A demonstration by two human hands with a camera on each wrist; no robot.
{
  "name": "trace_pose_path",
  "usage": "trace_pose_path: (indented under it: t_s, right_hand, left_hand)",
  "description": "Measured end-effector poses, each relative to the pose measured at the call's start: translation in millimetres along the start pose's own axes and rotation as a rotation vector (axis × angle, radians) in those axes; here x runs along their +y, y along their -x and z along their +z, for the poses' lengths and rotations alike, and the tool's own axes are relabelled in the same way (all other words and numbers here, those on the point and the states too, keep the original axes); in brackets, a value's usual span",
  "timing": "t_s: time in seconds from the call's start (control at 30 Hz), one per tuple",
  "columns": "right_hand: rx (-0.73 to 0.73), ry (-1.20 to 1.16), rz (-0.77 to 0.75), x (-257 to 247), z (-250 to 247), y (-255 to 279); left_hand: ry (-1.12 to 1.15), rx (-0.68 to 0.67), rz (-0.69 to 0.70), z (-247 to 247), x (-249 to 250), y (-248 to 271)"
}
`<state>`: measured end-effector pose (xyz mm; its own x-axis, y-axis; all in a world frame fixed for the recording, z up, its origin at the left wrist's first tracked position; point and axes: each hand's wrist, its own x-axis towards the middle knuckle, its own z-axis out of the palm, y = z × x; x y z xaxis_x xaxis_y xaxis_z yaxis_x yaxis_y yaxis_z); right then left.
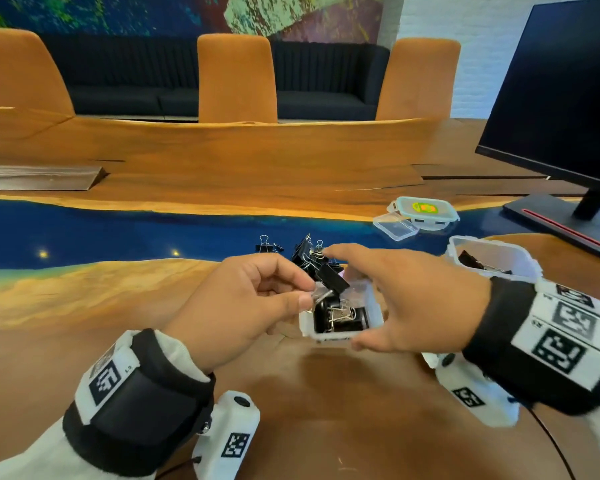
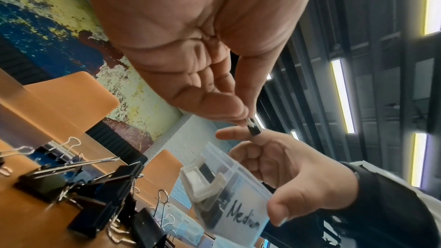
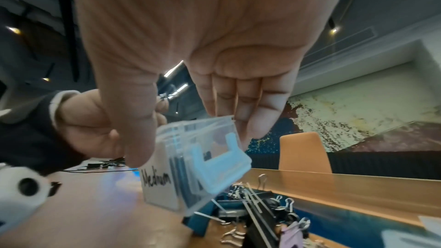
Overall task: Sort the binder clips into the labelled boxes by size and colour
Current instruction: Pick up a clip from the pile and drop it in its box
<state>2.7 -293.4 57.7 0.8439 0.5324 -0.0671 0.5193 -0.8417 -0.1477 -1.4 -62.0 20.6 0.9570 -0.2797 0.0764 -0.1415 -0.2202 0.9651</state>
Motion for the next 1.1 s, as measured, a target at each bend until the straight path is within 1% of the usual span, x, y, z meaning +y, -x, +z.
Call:
trace_pose_path:
  t_s: [0.1, 0.17, 0.27, 0.37, 0.47, 0.53, 0.63, 0.8, 0.87, 0.97, 1.03, 1.1]
  right_hand:
    - [0.000, -0.016, -0.021, -5.5, 4.3, 4.5]
    - [-0.005, -0.033, -0.026, -6.2, 6.8, 5.7]
    - [-0.017, -0.051, -0.048, -5.8, 10.8, 6.3]
    - [-0.027, -0.112, -0.070, -7.5, 12.1, 6.9]
    - [0.013, -0.124, -0.106, -9.5, 14.2, 7.6]
    - [0.041, -0.147, -0.117, -10.2, 14.5, 8.1]
    - [0.050, -0.189, -0.131, -9.6, 12.4, 8.9]
    - [0.033, -0.191, -0.112, -16.0, 5.9, 12.8]
    - [0.002, -0.168, -0.084, -14.3, 2.3, 12.0]
    - [-0.038, -0.086, 0.007, 1.1, -10.1, 3.3]
    - [-0.039, -0.018, 0.123, 18.9, -22.2, -9.2]
    - [-0.032, 0.045, 0.261, 43.6, -31.5, -26.5]
  left_hand:
    - [-0.202, 0.011, 0.117, 5.6, -1.1, 2.7]
    - [-0.303, -0.001, 0.151, 8.2, -1.2, 5.1]
    - [-0.383, -0.044, 0.134, 10.9, 0.4, 6.4]
    - [-0.482, -0.119, 0.105, 13.2, 1.8, 6.0]
    - [-0.549, -0.155, 0.124, 15.3, -0.4, 5.9]
    - [-0.589, -0.119, 0.155, 17.2, -1.4, 4.7]
    - [-0.616, -0.018, 0.134, 19.0, 0.4, 3.3]
    - [-0.632, 0.049, 0.110, 20.4, 3.0, 4.5]
    - [-0.569, 0.101, 0.117, 19.4, 4.0, 4.7]
    - [-0.429, 0.187, 0.128, 14.7, 2.4, 3.6]
    - [-0.372, 0.201, 0.107, 10.6, -0.2, 2.6]
    - [-0.343, 0.178, 0.083, 8.1, -1.9, 2.4]
